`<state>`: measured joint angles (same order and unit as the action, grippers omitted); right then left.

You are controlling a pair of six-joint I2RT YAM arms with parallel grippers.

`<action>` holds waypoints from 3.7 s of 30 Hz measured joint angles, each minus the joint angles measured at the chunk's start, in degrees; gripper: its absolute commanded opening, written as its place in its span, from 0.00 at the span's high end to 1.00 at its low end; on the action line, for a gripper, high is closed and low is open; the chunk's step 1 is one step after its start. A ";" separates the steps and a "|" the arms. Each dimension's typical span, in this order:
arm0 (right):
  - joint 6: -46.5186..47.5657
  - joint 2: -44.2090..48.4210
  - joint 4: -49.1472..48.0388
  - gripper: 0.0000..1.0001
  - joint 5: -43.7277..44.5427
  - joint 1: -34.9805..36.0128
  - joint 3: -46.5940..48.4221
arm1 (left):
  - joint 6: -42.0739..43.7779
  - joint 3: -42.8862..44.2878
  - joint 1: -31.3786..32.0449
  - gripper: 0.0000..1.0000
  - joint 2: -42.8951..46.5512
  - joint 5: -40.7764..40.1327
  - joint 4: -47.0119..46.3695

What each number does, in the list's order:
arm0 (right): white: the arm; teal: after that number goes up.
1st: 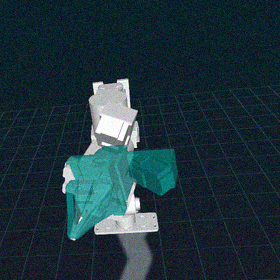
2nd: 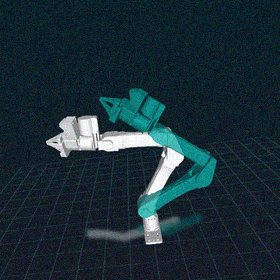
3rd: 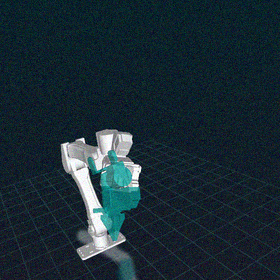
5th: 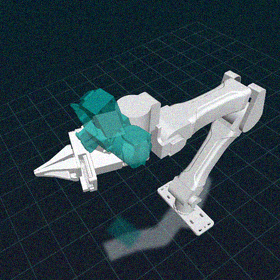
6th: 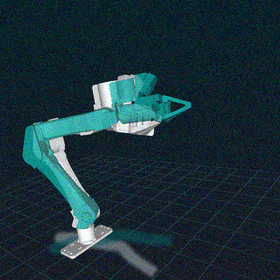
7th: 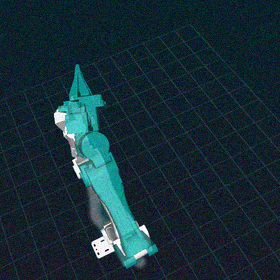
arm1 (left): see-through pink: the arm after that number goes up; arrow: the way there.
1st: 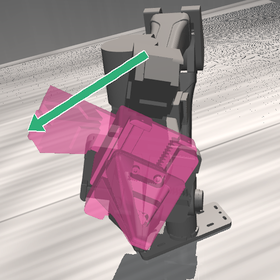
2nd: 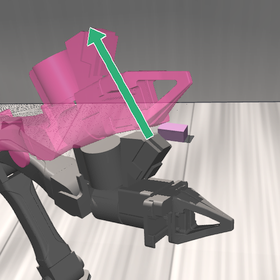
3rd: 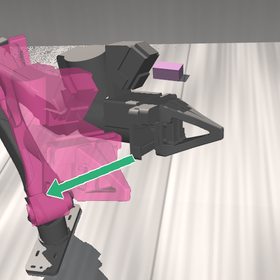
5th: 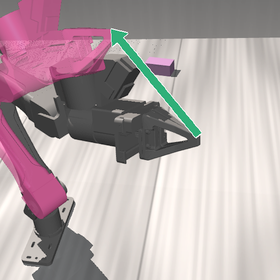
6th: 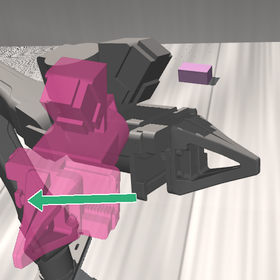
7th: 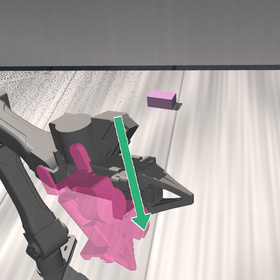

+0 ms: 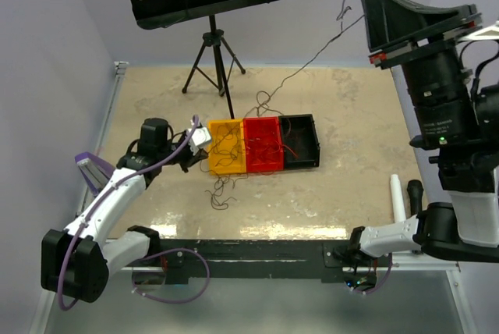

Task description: Untangle the cables

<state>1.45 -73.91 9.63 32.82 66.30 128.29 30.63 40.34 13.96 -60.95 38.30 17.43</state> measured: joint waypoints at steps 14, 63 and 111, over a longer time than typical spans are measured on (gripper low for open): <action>8.46 1.79 -0.33 1.00 7.21 0.00 8.66 | 8.09 -4.92 -0.02 1.00 6.71 -12.48 6.56; 18.78 21.94 -8.81 1.00 12.37 5.03 6.78 | 17.03 -21.31 -0.09 1.00 7.54 -43.34 5.33; 4.92 8.07 -21.97 1.00 5.29 6.60 -26.45 | 13.03 15.32 -13.57 1.00 14.73 -9.94 29.11</action>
<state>6.37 -65.84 -12.34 38.11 72.90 101.84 43.66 55.66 0.38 -46.22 28.36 46.54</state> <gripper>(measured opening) 0.015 0.018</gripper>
